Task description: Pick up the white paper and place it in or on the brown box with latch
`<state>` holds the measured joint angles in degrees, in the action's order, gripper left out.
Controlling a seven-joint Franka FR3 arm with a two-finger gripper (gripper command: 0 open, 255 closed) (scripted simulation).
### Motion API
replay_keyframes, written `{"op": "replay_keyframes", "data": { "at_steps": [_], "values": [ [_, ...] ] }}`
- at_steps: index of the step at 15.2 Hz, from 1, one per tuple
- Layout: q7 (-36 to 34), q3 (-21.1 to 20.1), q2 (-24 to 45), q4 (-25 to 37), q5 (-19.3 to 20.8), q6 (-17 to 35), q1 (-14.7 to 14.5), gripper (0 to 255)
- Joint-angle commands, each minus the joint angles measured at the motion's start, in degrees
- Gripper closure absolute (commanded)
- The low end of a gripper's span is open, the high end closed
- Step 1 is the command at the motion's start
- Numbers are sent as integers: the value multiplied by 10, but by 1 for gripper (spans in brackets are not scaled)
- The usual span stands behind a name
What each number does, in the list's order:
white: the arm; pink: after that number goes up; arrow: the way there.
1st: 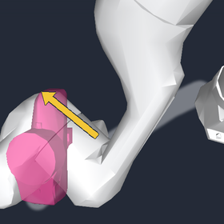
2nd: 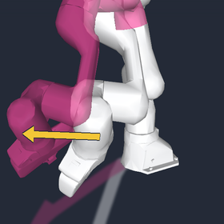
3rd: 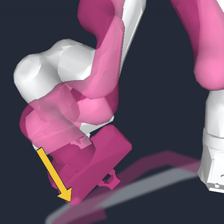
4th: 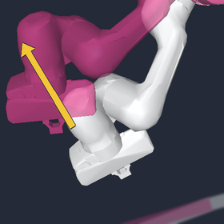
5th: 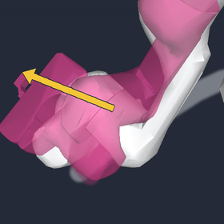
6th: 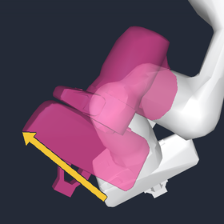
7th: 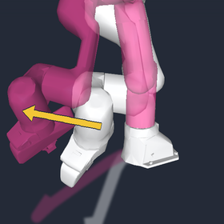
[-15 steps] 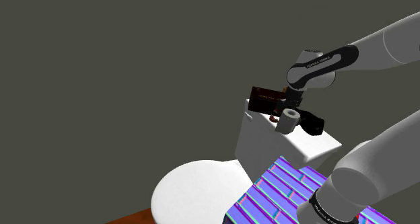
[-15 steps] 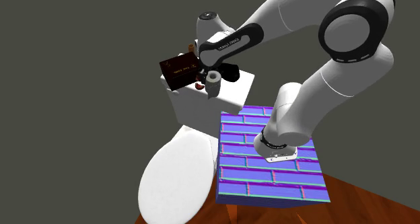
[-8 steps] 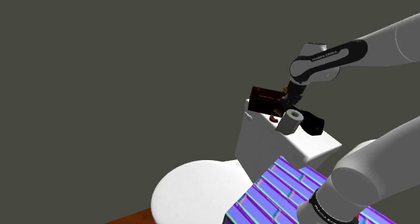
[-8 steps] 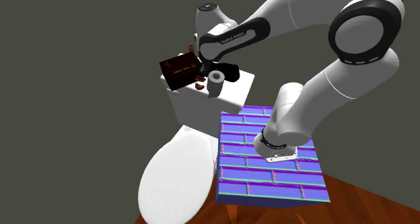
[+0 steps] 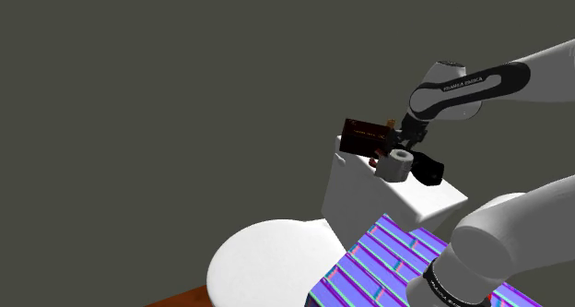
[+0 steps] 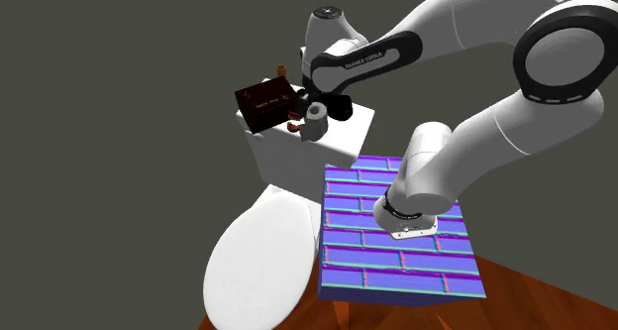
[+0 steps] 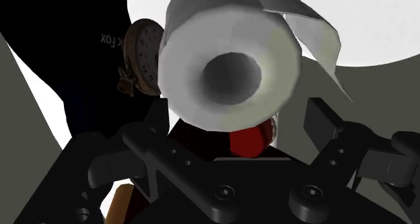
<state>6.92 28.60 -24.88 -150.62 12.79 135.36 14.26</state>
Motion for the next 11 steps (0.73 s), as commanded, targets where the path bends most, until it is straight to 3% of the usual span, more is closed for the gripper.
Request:
{"op": "replay_keyframes", "data": {
  "at_steps": [1,5,11],
  "values": [
    [-1,4,7,-11,0,21,0,0],
    [5,13,34,-20,-7,56,-6,0],
    [7,9,35,-20,-10,57,-2,0]
  ]
}}
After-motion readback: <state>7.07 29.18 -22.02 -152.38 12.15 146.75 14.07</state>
